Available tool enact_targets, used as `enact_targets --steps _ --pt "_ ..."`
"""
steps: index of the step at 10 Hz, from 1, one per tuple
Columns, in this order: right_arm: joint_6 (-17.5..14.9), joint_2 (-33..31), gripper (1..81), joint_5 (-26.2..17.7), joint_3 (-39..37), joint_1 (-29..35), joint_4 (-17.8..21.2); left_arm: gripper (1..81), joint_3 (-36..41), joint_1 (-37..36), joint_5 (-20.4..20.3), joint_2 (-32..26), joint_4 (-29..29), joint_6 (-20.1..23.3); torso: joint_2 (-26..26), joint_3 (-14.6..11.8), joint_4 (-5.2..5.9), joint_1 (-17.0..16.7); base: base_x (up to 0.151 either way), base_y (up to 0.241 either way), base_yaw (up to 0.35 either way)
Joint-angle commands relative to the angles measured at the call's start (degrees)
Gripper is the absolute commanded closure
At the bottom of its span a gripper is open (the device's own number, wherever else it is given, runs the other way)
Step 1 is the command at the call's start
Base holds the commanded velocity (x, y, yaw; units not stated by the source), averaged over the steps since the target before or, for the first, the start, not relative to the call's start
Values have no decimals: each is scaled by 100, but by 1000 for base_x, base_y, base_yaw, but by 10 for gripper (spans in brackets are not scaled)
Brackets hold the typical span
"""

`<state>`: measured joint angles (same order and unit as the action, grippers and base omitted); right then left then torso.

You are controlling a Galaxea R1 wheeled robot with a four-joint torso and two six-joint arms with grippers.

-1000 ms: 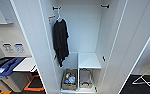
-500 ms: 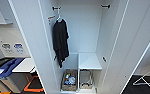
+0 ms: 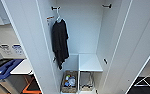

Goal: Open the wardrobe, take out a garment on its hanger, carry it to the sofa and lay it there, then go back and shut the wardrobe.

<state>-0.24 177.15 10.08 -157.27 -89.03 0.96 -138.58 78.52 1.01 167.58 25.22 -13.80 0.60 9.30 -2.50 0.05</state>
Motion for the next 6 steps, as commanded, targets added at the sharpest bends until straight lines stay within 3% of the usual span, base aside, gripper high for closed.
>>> enact_targets --steps 1,2,6 --pt "-20 24 10 -314 -4 135 -8 10 68 -271 233 -14 -26 -9 0 0 0 0 88 0 0" --pt "-20 24 10 -314 -4 135 -8 10 68 -271 233 -14 -26 -17 0 0 0 0 83 0 0" --pt "-11 33 10 -305 4 196 27 10 68 -271 286 -14 -17 -61 -4 2 0 5 0 0 0"
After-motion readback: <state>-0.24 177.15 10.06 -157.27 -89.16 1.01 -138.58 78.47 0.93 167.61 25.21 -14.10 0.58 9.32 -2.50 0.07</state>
